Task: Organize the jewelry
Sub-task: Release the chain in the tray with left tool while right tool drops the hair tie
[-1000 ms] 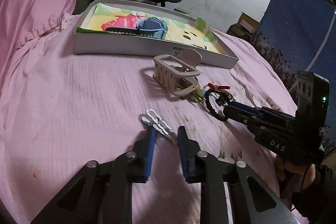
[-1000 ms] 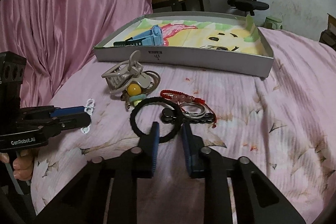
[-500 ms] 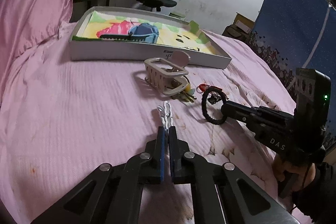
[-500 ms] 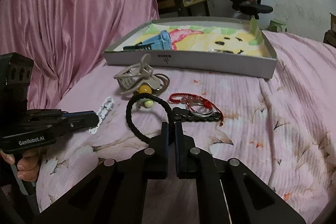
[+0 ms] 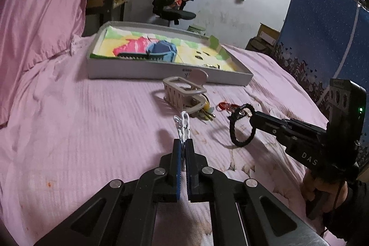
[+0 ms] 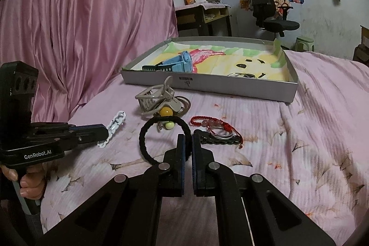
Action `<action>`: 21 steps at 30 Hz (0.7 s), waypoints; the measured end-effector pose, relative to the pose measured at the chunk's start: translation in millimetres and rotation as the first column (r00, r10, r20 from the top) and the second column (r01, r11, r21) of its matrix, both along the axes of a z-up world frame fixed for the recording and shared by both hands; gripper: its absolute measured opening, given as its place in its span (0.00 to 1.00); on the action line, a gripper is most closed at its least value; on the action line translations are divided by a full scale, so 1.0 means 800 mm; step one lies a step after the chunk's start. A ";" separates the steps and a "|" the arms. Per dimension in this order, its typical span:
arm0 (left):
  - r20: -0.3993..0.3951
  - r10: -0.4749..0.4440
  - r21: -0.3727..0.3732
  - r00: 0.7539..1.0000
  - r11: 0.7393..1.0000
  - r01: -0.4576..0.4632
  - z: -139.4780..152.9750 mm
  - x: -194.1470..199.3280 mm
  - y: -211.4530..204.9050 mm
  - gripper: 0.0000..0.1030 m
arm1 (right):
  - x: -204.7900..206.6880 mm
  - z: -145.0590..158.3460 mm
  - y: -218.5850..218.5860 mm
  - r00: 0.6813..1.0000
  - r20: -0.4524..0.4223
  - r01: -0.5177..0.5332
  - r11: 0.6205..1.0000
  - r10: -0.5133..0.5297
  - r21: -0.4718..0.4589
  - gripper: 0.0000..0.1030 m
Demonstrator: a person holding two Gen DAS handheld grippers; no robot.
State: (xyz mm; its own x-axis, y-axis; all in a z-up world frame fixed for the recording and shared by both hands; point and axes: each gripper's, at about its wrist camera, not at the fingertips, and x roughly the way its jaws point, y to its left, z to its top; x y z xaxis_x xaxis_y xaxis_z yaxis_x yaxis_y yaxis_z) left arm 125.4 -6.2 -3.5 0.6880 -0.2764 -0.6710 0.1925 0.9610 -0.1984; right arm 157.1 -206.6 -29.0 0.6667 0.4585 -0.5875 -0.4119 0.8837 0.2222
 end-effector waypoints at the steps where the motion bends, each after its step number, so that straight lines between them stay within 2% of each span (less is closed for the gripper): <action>1: 0.007 0.001 -0.004 1.000 1.000 -0.001 0.002 0.000 0.000 0.03 | -0.001 0.001 0.000 1.000 0.007 0.002 1.000 -0.002 -0.001 0.05; 12: 0.094 0.036 -0.039 0.995 0.999 -0.033 0.040 0.036 0.007 0.03 | 0.009 0.031 -0.008 0.997 0.071 0.020 1.000 -0.022 0.021 0.04; 21: 0.146 0.078 -0.047 0.986 0.996 -0.072 0.065 0.117 0.026 0.04 | 0.100 0.070 -0.006 0.991 0.093 0.096 0.995 -0.099 0.039 0.04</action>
